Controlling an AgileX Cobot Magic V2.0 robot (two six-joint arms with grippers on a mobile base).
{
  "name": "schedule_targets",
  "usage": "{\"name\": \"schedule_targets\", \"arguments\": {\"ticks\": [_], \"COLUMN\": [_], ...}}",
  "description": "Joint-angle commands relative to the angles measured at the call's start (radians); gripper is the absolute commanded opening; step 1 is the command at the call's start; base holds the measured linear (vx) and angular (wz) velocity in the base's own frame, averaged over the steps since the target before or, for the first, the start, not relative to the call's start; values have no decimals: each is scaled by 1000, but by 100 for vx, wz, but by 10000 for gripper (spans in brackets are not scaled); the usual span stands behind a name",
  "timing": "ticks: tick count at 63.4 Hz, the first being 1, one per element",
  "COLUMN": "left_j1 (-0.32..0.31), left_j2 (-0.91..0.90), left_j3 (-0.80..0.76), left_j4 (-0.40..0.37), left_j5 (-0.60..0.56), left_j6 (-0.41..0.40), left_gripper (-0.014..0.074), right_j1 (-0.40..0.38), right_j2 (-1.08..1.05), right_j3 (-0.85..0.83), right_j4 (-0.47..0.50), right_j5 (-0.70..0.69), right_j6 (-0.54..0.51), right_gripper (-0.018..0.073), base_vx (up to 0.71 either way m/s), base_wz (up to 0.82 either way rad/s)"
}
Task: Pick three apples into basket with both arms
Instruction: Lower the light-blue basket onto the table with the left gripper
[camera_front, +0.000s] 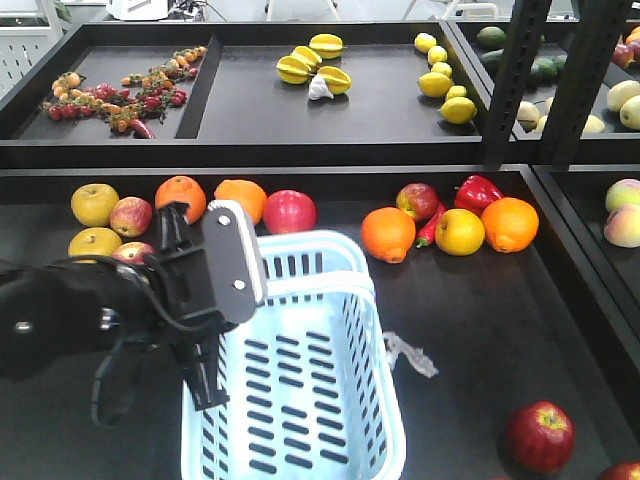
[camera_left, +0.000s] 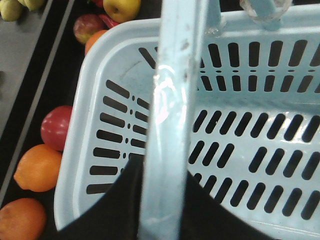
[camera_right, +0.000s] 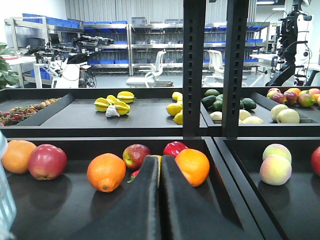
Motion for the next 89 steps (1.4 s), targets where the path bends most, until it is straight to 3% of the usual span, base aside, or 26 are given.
{"name": "schedule_targets", "arguments": {"ticks": [1, 30, 40, 58, 67, 81, 89], "left_j1": [-6, -6, -6, -6, -6, -6, -6], "left_j2": [9, 96, 96, 96, 95, 73, 21], "left_j3": [-33, -33, -33, -33, -33, -33, -33], "left_j4": [-27, -27, -26, -26, -26, -28, -28], "left_j5": [-110, -135, -134, -145, -152, -136, -91], "left_j6": [6, 10, 19, 19, 19, 4, -58], "left_gripper": [4, 39, 154, 500, 619, 639, 631], "right_j1": [-6, -6, -6, -6, -6, -6, -6], "right_j2": [-10, -10, -10, -10, -10, -10, -10], "right_j3": [13, 13, 13, 13, 13, 13, 13], "right_j4": [-1, -1, -1, -1, -1, -1, -1], "right_j5": [-75, -75, -75, -75, -75, -75, -75], "right_j6": [1, 1, 1, 1, 1, 1, 1], "right_gripper": [-9, -9, -9, -9, -9, -9, -9], "base_vx": [0, 0, 0, 0, 0, 0, 0], "base_wz": [0, 0, 0, 0, 0, 0, 0]}}
